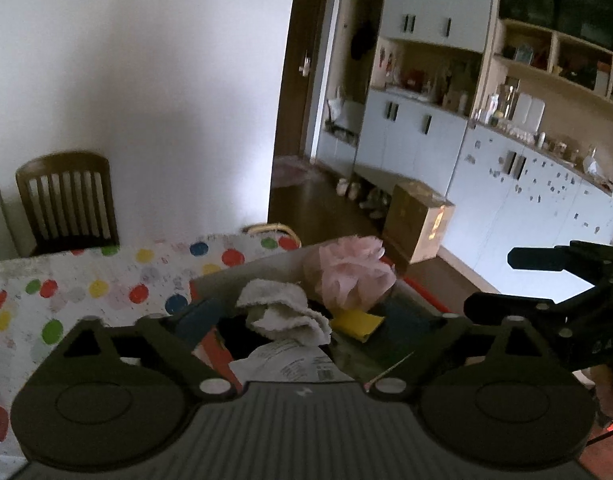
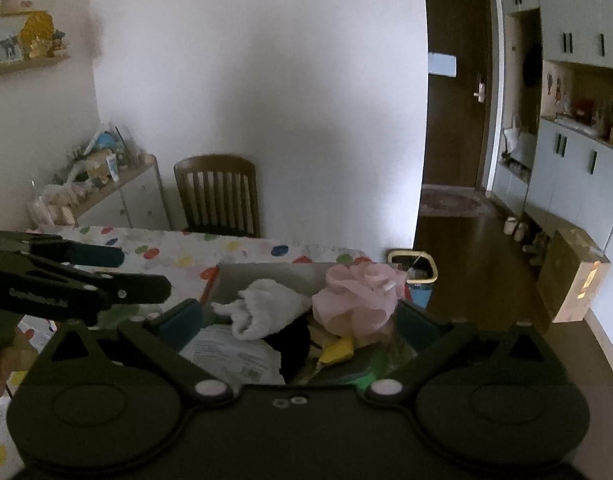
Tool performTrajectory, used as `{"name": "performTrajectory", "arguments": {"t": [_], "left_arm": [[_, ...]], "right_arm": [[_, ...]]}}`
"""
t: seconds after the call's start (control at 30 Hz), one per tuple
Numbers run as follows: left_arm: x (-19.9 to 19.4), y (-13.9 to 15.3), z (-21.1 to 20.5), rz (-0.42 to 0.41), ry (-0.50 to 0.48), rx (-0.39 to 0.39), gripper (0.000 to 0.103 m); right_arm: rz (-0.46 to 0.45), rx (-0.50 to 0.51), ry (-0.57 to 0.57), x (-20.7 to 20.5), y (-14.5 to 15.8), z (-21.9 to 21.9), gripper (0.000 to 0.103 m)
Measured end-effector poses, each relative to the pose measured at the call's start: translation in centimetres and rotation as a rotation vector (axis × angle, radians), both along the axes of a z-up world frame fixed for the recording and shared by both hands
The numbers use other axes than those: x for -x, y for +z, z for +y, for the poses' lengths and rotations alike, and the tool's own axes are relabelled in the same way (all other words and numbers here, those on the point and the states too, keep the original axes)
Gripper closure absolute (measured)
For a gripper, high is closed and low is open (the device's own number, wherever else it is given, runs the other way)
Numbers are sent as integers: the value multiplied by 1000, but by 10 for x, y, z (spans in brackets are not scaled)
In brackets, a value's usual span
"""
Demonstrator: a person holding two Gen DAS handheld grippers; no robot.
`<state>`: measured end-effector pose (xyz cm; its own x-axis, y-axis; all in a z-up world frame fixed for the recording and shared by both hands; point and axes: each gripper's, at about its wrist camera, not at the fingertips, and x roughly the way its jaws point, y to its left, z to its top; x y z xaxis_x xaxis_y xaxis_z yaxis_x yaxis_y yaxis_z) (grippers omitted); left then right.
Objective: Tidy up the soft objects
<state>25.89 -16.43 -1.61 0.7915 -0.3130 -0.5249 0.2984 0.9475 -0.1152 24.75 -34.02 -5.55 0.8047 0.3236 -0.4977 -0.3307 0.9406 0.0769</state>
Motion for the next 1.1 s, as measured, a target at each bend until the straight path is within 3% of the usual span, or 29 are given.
{"name": "performTrajectory", "arguments": {"t": [0.63,1.1], "left_arm": [[72,15,-4,-60,-15,8,1],[81,14,-9,-61,-8,-7,1]], "right_arm": [[-109,-57,-52,67,7,-2,0],[-110,-63,-62,86,6,-1,0]]}}
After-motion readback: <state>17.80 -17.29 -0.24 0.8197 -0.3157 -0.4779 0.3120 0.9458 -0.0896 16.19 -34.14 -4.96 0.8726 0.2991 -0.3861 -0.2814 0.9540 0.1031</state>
